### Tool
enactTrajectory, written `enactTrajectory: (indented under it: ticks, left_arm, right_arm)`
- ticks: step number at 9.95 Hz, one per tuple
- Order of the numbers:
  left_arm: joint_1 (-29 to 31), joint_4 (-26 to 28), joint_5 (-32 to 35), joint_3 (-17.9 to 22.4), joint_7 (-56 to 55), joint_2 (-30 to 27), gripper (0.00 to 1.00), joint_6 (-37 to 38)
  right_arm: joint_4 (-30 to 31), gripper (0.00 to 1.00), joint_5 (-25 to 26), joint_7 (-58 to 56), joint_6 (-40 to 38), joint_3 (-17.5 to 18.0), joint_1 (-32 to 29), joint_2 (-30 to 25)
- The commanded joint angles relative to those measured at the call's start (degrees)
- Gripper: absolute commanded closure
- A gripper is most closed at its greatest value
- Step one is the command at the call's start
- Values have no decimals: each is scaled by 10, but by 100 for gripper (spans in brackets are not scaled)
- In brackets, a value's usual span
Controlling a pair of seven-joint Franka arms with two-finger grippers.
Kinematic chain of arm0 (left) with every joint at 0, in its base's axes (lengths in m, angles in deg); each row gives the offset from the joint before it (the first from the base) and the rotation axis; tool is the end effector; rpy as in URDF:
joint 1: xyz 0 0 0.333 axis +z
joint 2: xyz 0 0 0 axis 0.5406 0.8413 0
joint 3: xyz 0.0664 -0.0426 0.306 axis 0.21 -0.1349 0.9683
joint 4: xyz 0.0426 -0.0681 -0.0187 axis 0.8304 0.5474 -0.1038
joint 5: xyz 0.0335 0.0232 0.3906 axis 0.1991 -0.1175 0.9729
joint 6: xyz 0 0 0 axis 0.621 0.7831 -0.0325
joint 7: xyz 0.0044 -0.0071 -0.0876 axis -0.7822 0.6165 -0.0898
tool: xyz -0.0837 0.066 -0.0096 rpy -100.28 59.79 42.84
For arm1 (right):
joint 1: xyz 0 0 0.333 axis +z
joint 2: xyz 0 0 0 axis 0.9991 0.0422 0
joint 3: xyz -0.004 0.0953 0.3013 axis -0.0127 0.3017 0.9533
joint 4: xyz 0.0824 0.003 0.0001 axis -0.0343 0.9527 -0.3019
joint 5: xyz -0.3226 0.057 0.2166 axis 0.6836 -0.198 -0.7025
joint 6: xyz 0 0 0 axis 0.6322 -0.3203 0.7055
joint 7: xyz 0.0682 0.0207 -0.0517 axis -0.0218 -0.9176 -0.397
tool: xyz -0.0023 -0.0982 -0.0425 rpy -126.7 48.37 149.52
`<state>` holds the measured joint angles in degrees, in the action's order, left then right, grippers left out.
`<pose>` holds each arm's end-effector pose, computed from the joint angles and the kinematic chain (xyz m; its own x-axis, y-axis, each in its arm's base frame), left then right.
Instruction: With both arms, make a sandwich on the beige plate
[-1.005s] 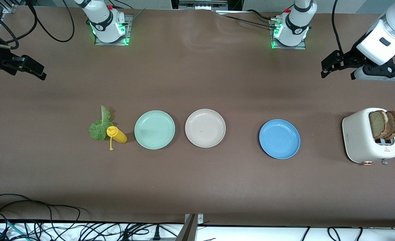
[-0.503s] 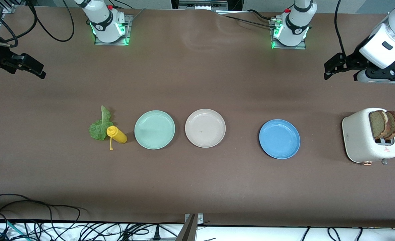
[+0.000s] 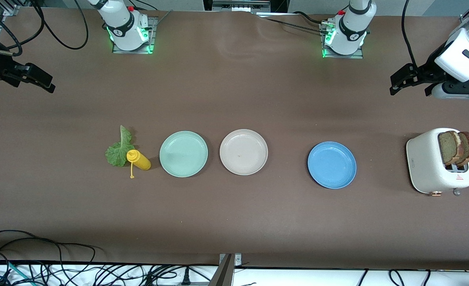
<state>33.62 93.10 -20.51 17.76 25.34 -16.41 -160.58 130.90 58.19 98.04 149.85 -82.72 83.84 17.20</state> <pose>0.5384 -0.0605 0.6259 0.9998 0.0069 -0.0201 0.0074 -0.9996 0.0271 0.5454 0.0290 0.6349 0.9868 -0.1596 -0.0270 -0.1591 -0.9870 0.0222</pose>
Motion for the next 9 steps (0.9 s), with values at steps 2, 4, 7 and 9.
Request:
enactTrajectory:
  ticks: [2, 4, 7, 9]
  left_arm:
    - [2, -7, 9, 0, 4, -6, 0, 1]
    - [3, -7, 8, 0, 6, -5, 0, 1]
    - [18, -5, 9, 0, 12, -4, 0, 1]
    - [23, -2, 9, 0, 12, -3, 0, 1]
  right_arm:
    - [-1, 0, -2, -2, -6, 2, -1, 1]
    - [0, 0, -2, -2, -7, 1, -1, 2]
    - [2, 0, -3, -3, -6, 1, -1, 3]
    - [3, 0, -3, -7, -6, 1, -1, 5]
